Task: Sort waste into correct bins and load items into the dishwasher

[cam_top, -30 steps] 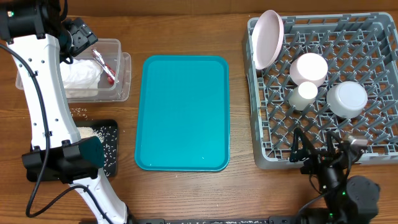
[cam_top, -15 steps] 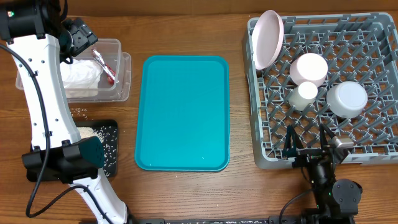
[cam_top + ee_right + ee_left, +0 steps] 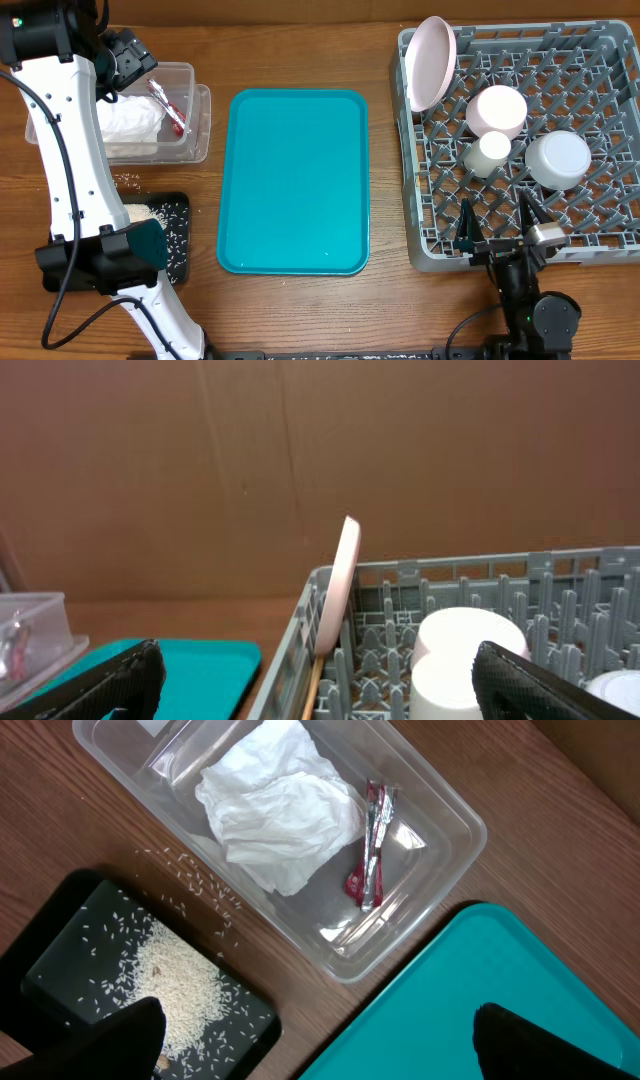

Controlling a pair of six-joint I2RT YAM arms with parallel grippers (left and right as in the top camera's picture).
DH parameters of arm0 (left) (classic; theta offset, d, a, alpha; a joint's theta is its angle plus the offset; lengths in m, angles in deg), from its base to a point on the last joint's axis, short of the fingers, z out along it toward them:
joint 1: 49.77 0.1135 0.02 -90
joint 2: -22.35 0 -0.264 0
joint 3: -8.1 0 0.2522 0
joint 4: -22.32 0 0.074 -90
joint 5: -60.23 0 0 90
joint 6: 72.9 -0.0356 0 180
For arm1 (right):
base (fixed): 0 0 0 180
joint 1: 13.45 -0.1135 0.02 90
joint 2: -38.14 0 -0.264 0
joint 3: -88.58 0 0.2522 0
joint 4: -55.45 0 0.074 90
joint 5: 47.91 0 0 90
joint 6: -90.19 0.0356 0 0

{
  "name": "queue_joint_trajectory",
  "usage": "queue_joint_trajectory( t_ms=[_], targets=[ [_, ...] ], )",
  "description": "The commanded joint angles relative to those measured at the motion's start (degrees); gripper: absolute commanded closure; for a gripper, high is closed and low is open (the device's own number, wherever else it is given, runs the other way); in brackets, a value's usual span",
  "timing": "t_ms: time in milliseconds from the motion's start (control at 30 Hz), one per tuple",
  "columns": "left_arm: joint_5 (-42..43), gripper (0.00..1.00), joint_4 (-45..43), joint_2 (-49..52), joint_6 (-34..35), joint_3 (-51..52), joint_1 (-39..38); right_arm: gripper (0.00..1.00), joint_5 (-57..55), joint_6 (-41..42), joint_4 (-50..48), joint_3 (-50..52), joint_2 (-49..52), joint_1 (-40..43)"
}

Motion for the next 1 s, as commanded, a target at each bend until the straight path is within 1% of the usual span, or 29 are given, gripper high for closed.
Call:
queue_joint_trajectory(
  t_ms=[0,133,400,967],
  targets=[
    [0.09,0.00,-0.09,-0.28,0.37,-0.59,-0.46,0.00,-0.37,-2.14,-0.90,1.07,-0.68,0.37],
    [0.07,0.00,-0.09,-0.28,0.37,-0.59,-0.46,0.00,-0.52,-4.28,0.48,1.07,-0.68,0.37],
    [0.07,0.00,-0.09,-0.28,0.37,-0.59,-0.46,0.00,-2.27,-4.98,9.42,1.07,-0.68,0.37],
    [0.09,0.00,-0.09,-0.28,0.37,-0.59,-0.46,0.00,-2.62,-4.94,9.29,1.05,-0.68,0.37]
  ],
)
